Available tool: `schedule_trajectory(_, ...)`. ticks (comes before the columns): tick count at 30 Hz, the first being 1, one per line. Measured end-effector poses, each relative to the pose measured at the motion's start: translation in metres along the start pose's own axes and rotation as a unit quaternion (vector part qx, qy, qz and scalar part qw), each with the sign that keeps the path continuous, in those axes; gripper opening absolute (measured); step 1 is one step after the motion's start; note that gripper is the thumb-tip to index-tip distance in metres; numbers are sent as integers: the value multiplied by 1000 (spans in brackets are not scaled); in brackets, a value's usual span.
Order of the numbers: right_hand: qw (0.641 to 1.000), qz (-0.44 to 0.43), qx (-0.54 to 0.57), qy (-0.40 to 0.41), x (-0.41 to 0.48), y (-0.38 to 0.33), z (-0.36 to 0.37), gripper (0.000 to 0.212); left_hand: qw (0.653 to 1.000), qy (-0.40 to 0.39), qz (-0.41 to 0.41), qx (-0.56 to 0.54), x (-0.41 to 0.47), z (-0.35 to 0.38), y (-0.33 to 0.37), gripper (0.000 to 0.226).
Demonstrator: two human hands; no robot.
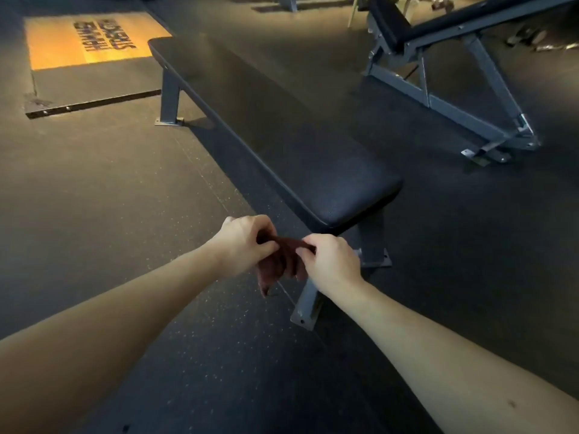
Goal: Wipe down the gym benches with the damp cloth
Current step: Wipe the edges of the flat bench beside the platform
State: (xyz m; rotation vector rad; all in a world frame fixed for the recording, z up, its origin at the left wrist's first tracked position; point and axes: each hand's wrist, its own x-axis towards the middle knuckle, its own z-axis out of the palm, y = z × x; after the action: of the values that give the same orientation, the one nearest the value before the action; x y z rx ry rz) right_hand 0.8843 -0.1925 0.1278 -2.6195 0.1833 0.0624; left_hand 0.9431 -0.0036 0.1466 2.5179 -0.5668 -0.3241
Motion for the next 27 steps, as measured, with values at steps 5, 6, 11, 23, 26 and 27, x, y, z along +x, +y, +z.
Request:
schedule_trajectory(5,987,101,111,-53,-21,-63,-61,14,995,-79,-50,39,-20,-84,44,7)
schedule_trajectory(6,982,121,127,-63,-27,-78,-78,13,993,-96,-60,32,-26,-105,55,9)
schedule_trajectory(11,899,278,332,-72,-58,-167,-179,11,984,-146,-101,-18,-59,-227,121,12)
schedule_trajectory(23,757,377,528,76,-45,-272,-306,13,964,-265,-22,27,-22,-378,194,15)
schedule_trajectory(26,786,370,490,75,-20,-267,-304,17,952,-295,-2,80,15,-383,194,15)
schedule_trajectory(27,800,364,471,72,-11,-265,-301,16,947,-308,-2,92,28,-383,193,15)
